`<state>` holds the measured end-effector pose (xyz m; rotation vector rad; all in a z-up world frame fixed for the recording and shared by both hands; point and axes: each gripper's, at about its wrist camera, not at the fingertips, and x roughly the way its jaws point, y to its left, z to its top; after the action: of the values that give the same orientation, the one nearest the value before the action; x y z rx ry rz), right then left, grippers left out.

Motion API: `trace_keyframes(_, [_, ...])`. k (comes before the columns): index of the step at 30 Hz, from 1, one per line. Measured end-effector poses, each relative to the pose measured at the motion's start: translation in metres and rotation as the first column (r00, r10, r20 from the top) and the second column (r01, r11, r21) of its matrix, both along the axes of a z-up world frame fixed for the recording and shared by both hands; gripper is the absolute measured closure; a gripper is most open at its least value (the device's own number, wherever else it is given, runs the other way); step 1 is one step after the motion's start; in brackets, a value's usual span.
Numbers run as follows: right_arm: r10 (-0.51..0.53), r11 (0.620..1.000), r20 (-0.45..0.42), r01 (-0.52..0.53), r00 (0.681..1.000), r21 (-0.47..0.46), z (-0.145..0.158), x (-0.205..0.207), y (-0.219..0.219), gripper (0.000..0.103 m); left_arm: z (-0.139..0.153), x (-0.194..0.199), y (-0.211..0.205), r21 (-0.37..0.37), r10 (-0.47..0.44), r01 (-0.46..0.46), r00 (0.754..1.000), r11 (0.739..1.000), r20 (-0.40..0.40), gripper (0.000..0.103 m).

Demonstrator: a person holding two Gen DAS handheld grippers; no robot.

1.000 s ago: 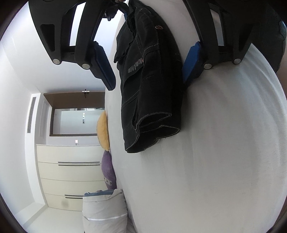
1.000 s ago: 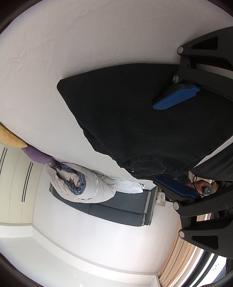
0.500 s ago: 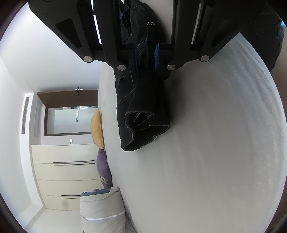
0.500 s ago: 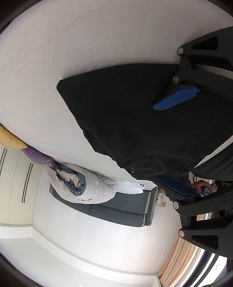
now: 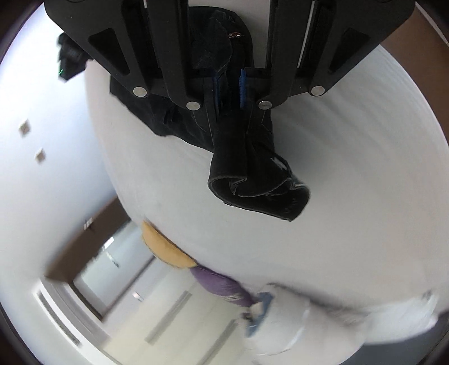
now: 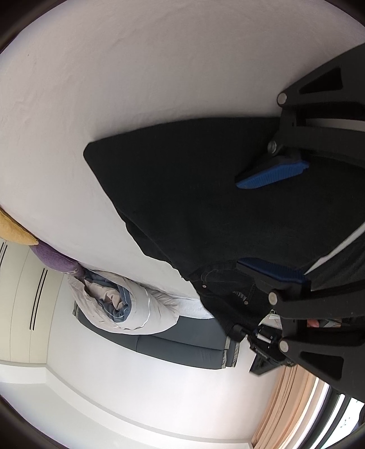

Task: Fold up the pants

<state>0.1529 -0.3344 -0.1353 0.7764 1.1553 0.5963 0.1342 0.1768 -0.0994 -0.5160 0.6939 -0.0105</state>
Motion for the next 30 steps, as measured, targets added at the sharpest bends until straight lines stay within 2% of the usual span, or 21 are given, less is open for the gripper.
trace_keyframes(1, [0.007,1.000,-0.004,-0.007,1.000,0.011,0.005,0.002,0.005,0.034,0.011,0.005,-0.030,0.112,-0.067,0.066,0.998,0.991,0.006,0.095])
trace_keyframes(2, [0.014,1.000,-0.003,-0.014,1.000,0.019,0.010,0.004,0.011,0.027,0.016,0.007,-0.053,0.178,-0.116,0.113,0.993,0.978,0.008,0.095])
trace_keyframes(6, [0.107,0.990,0.019,-0.108,0.994,0.095,0.026,0.029,0.052,0.022,0.011,0.012,-0.116,0.299,-0.232,0.229,0.972,0.926,-0.027,0.095])
trace_keyframes(9, [0.152,0.978,-0.014,-0.148,0.988,0.148,0.020,0.048,0.077,0.018,-0.004,0.009,-0.167,0.419,-0.321,0.325,0.943,0.848,-0.082,0.095])
trace_keyframes(11, [0.157,0.973,-0.046,-0.147,0.987,0.177,0.010,0.057,0.084,0.015,-0.023,0.002,-0.200,0.492,-0.389,0.404,0.911,0.771,-0.138,0.095])
trace_keyframes(12, [0.150,0.973,-0.059,-0.136,0.987,0.188,0.006,0.060,0.084,0.015,-0.038,0.000,-0.212,0.502,-0.409,0.433,0.898,0.748,-0.165,0.095])
trace_keyframes(14, [0.118,0.975,-0.091,-0.098,0.989,0.201,-0.003,0.063,0.079,0.012,-0.062,-0.004,-0.228,0.497,-0.428,0.479,0.876,0.724,-0.221,0.095])
trace_keyframes(16, [0.093,0.976,-0.113,-0.068,0.989,0.206,-0.008,0.064,0.071,0.012,-0.073,-0.012,-0.241,0.521,-0.436,0.495,0.867,0.695,-0.242,0.095])
trace_keyframes(21, [0.120,0.979,-0.087,-0.103,0.989,0.175,-0.001,0.062,0.069,0.012,-0.071,-0.030,-0.263,0.620,-0.449,0.495,0.859,0.609,-0.245,0.095])
trace_keyframes(26, [0.155,0.982,-0.061,-0.147,0.986,0.116,0.015,0.064,0.081,0.012,-0.074,-0.053,-0.297,0.716,-0.477,0.501,0.839,0.486,-0.262,0.095])
trace_keyframes(28, [0.176,0.978,-0.048,-0.169,0.983,0.120,0.026,0.062,0.082,0.011,-0.081,-0.063,-0.311,0.758,-0.482,0.497,0.832,0.422,-0.276,0.095])
trace_keyframes(30, [0.203,0.978,-0.056,-0.200,0.977,0.060,0.033,0.061,0.087,0.009,-0.084,-0.069,-0.325,0.801,-0.483,0.480,0.829,0.359,-0.281,0.095])
